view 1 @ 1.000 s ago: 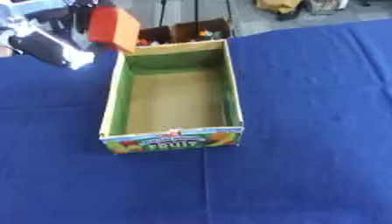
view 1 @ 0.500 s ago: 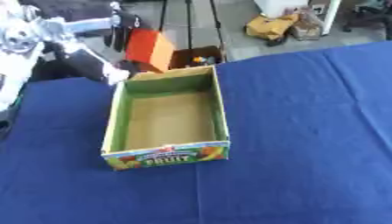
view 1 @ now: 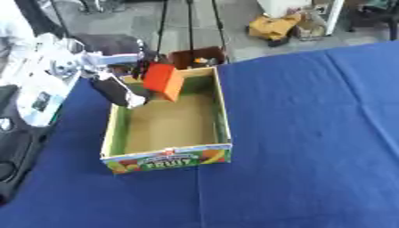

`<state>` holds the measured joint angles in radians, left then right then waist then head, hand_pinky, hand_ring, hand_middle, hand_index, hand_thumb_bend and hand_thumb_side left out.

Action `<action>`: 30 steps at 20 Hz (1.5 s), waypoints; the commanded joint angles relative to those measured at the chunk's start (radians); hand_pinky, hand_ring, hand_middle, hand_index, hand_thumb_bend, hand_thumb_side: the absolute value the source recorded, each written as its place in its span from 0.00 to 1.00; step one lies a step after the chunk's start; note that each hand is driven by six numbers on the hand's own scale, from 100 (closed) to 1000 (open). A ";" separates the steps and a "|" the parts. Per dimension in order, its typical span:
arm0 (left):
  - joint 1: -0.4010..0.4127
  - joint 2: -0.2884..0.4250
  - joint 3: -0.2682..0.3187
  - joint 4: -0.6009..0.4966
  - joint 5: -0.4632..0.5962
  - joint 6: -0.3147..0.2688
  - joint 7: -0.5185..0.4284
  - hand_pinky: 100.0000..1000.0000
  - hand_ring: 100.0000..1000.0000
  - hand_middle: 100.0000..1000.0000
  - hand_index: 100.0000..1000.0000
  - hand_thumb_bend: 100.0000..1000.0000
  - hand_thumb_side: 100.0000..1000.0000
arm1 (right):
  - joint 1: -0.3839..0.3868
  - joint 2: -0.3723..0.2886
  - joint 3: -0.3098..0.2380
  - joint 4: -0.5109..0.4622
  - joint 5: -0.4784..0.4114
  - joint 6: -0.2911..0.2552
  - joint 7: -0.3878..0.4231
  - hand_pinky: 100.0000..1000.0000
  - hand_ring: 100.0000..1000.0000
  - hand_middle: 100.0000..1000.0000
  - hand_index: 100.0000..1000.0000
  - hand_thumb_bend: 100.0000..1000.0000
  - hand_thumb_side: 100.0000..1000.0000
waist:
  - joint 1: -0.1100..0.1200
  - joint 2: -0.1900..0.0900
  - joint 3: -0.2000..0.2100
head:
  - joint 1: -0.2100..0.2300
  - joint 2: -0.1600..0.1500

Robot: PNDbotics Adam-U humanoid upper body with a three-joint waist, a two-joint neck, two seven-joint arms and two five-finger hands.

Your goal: Pick up objects on the table and place them in the box.

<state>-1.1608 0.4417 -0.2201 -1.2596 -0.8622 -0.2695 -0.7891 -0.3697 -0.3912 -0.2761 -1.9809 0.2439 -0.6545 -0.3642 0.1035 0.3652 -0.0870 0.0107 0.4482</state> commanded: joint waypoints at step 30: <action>-0.010 -0.044 0.036 0.092 -0.273 -0.071 0.196 0.88 1.00 1.00 1.00 0.00 0.97 | -0.009 -0.005 -0.002 -0.019 -0.016 -0.005 0.008 0.66 0.78 0.46 0.68 0.05 0.85 | -0.003 0.006 0.000 | -0.005 -0.014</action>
<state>-1.1532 0.3619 -0.2033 -1.1331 -1.1279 -0.3472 -0.6159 -0.3701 -0.3825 -0.2761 -1.9809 0.2384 -0.6589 -0.3599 0.1035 0.3766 -0.0865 0.0088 0.4467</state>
